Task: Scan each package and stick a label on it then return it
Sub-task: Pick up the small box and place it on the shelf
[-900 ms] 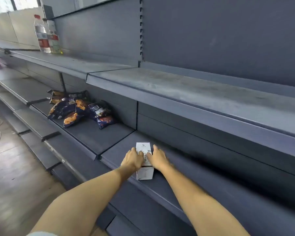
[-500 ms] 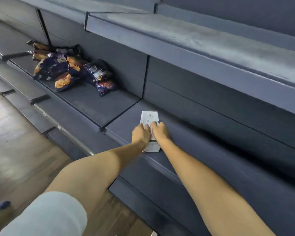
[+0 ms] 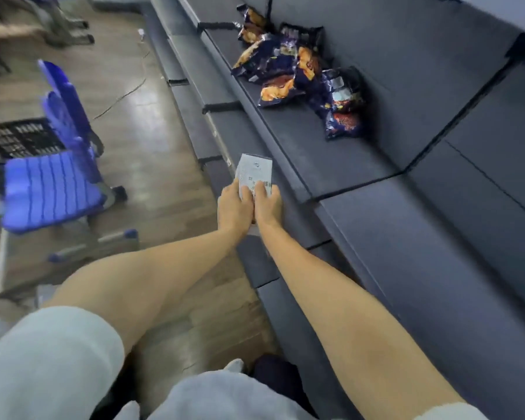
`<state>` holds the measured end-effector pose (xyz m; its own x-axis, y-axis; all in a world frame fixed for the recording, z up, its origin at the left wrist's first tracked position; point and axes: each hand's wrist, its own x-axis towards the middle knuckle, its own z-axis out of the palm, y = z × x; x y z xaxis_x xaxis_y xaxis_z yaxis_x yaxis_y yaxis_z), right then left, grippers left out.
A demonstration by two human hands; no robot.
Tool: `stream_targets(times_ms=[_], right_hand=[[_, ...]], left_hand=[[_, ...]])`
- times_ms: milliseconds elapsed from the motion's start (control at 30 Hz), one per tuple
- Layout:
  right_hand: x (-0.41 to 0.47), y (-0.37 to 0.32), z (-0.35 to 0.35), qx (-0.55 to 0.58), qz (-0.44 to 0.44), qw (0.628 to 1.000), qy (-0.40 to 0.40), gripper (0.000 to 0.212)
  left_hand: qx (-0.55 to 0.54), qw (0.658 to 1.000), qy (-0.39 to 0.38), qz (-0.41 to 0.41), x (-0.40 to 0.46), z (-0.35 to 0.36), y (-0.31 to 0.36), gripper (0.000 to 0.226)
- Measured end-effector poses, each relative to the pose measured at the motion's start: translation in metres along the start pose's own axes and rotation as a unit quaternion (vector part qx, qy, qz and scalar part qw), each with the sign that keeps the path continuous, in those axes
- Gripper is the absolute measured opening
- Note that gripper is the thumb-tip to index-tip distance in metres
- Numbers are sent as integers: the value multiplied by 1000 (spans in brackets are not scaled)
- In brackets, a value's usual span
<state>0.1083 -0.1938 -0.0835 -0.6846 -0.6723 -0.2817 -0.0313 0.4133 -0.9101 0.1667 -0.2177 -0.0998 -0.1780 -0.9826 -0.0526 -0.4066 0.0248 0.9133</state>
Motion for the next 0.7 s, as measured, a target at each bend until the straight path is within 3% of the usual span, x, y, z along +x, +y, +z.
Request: stream_targets(times_ms=[167,333,700], right_hand=[[-28,43,86,-19,56,990,-124,25],[-27,47,141,-81,45,971,-220,27],[63,-10,266,-135,-17,918,-374,30]], left_hand=[[2,990,75,-121,-11,-54,-82,27],[-13,971,136,-196,-1,-89,-129,31],[-61,920,260,-287,125,-145,-151,35]])
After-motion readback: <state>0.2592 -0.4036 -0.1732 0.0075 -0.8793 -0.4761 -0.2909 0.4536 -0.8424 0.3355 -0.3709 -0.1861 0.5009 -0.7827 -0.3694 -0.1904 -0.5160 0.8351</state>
